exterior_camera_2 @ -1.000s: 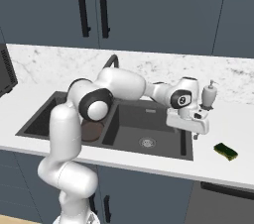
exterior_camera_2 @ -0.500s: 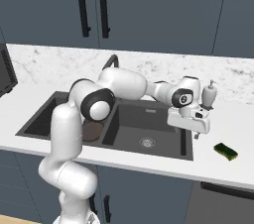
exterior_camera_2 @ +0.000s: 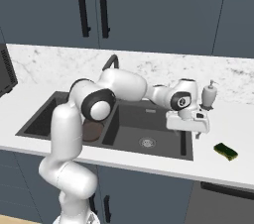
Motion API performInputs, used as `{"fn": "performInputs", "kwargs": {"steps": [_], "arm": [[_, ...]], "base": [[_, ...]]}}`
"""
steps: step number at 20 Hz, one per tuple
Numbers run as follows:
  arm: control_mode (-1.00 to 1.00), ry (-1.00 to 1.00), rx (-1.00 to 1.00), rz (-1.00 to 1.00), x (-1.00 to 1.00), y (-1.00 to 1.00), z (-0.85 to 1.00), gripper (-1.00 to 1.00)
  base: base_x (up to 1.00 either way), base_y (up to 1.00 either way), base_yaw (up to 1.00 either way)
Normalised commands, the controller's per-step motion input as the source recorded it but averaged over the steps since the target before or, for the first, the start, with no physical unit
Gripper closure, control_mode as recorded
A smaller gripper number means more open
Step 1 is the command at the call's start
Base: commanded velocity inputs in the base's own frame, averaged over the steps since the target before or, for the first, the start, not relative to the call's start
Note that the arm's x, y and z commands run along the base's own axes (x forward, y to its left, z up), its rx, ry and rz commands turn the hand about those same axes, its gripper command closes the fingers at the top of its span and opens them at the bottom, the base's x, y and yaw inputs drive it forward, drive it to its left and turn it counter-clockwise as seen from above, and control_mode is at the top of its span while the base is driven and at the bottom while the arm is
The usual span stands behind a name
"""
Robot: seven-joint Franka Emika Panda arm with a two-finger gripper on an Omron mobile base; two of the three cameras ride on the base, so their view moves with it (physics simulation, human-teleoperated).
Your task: Pick the pan and sponge and place them into the sink. Then turn on the water.
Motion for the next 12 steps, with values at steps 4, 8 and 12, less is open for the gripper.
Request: {"fn": "performInputs", "kwargs": {"steps": [4,8,12], "arm": [[-1.00,0.00,0.00,0.36,0.00,-0.01,-0.01,-1.00],[-1.00,0.02,0.00,0.36,0.00,-0.02,0.00,-1.00],[-1.00,0.06,0.00,0.29,0.00,-0.03,0.00,-1.00]], "base": [[0.00,0.00,0.00],[0.00,0.00,0.00],[0.00,0.00,0.00]]}}
